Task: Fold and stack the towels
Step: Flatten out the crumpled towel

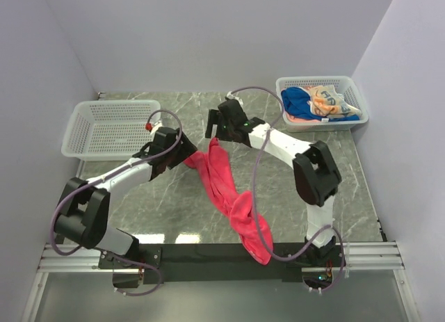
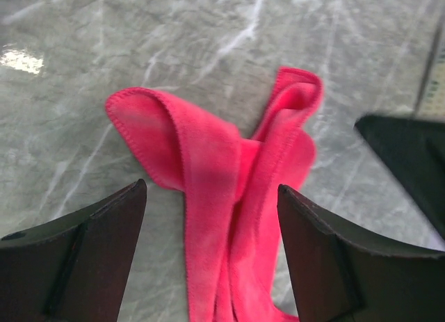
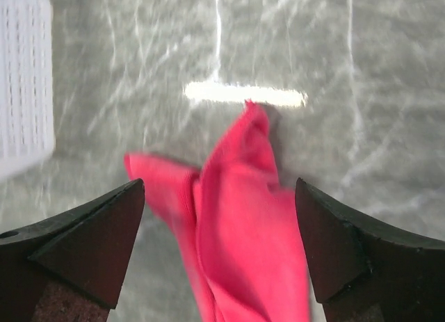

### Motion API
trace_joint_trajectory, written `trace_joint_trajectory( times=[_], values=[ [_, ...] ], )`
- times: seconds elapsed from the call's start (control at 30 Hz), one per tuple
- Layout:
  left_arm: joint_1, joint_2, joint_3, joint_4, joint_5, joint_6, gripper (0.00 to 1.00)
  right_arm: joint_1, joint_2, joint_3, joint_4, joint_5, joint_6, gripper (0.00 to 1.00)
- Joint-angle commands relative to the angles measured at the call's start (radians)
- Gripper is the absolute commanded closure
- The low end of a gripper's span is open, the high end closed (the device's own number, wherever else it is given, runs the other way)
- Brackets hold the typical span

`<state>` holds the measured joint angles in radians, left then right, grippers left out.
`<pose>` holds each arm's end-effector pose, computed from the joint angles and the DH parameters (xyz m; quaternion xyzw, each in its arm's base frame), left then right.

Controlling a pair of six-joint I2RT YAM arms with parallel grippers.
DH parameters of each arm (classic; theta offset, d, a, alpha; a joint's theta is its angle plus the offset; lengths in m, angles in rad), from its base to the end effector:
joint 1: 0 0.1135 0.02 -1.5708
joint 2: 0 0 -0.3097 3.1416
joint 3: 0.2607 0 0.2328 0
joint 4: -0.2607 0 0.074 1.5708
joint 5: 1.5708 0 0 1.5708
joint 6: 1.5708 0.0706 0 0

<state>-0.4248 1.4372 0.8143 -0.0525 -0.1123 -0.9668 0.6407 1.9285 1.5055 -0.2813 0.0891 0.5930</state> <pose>0.2848 -0.1201 0.2478 -0.2643 0.8607 -0.2382 0.3642 0.3791 0.2748 0.2725 -0.0029 0.9069 0.2096 0.3655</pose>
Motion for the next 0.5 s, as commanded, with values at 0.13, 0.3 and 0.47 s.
trace_joint_trajectory(
  times=[0.13,0.3,0.47],
  values=[
    [-0.008,0.054,0.046,0.045,-0.059,-0.021,0.19,-0.013,0.162,0.185,-0.030,0.055,0.090,0.12],
    [-0.009,0.100,0.056,0.072,-0.049,-0.021,0.20,-0.016,0.222,0.214,-0.042,0.025,0.087,0.27],
    [-0.012,0.137,0.066,0.083,-0.041,-0.026,0.20,-0.029,0.204,0.142,-0.001,-0.017,0.088,0.41]
  ],
)
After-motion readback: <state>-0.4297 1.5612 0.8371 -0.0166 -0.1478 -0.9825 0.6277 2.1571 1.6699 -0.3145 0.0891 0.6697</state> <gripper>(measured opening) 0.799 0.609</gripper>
